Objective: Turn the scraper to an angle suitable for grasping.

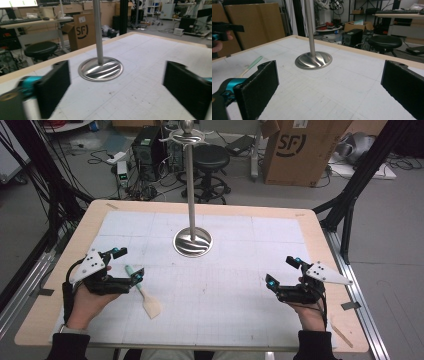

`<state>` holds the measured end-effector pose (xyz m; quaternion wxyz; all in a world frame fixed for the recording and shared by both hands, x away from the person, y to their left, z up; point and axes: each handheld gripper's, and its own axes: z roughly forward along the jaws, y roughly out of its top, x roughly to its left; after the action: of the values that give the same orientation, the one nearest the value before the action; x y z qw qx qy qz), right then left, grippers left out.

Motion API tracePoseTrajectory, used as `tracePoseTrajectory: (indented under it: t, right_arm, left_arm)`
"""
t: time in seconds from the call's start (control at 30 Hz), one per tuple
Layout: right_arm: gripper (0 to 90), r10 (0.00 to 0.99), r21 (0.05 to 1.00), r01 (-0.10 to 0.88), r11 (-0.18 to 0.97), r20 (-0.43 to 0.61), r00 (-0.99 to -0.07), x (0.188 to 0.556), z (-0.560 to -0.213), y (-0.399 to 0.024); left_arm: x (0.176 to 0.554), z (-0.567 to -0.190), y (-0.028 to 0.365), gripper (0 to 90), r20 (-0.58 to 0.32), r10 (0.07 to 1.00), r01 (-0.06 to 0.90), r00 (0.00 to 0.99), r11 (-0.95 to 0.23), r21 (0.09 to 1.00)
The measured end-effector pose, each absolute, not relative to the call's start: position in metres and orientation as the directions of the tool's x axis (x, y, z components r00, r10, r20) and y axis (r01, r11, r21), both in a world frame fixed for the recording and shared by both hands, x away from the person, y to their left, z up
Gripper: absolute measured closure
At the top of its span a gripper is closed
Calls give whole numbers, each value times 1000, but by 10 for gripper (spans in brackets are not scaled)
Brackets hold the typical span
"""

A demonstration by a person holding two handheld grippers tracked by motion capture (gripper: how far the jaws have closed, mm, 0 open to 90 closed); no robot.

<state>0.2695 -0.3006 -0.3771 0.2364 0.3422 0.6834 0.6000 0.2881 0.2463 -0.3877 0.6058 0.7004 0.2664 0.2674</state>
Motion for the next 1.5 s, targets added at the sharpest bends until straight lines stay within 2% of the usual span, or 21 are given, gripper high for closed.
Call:
tracePoseTrajectory:
  t: [0.03,0.07,0.1,0.13,0.17,0.2,0.23,0.3,0.4,0.43,0.5,0.6,0.77,0.9,1.03,1.07,1.2,1.5]
  right_arm:
    - [2,751,982,184,46,87,-654,270,-377,-301]
    - [2,751,982,185,48,86,-654,270,-378,-301]
    - [2,753,981,190,46,91,-651,270,-379,-302]
    - [2,753,981,190,46,91,-651,270,-379,-302]
    - [2,755,980,194,46,93,-650,271,-380,-302]
    - [2,755,980,194,46,93,-650,271,-380,-302]
    - [2,756,980,192,48,91,-648,271,-380,-301]
    - [2,755,980,191,50,88,-649,272,-380,-300]
    - [2,754,980,190,53,86,-651,273,-380,-299]
    - [2,748,980,192,54,87,-658,274,-380,-298]
    - [2,739,981,187,57,85,-668,274,-380,-296]
    - [2,730,981,183,64,79,-679,275,-381,-294]
    - [2,729,979,190,72,78,-680,275,-383,-292]
    - [2,729,978,193,75,78,-680,277,-384,-292]
    - [2,727,977,198,78,80,-682,277,-385,-290]
    - [2,727,977,199,80,79,-682,277,-385,-290]
    - [2,724,975,206,87,80,-685,278,-388,-288]
    - [3,737,971,207,123,50,-673,278,-389,-286]
  left_arm:
    - [287,-388,247,223,59,685,37,726,-124,992]
    - [287,-388,247,286,54,674,35,737,-118,992]
    - [286,-388,248,412,40,660,46,750,-113,993]
    - [286,-389,248,412,35,661,58,749,-119,991]
    - [285,-389,248,545,34,664,69,747,-128,989]
    - [284,-389,248,545,32,669,79,742,-135,988]
    - [284,-390,248,655,22,672,96,740,-137,986]
    - [283,-391,249,759,16,673,114,740,-148,983]
    - [281,-395,250,783,76,688,79,721,-191,978]
    - [281,-398,251,842,78,688,96,722,-211,973]
    - [282,-401,251,890,69,692,125,719,-227,966]
    - [284,-403,250,898,54,719,184,692,-249,951]
    - [286,-407,255,899,53,748,218,661,-260,941]
    - [288,-415,269,899,58,778,252,626,-272,928]
    - [292,-425,289,898,14,809,321,588,-248,914]
    - [292,-425,289,898,14,809,321,588,-248,914]
    - [298,-431,286,898,-27,825,424,564,-261,867]
    - [308,-443,282,897,-44,852,536,522,-288,794]
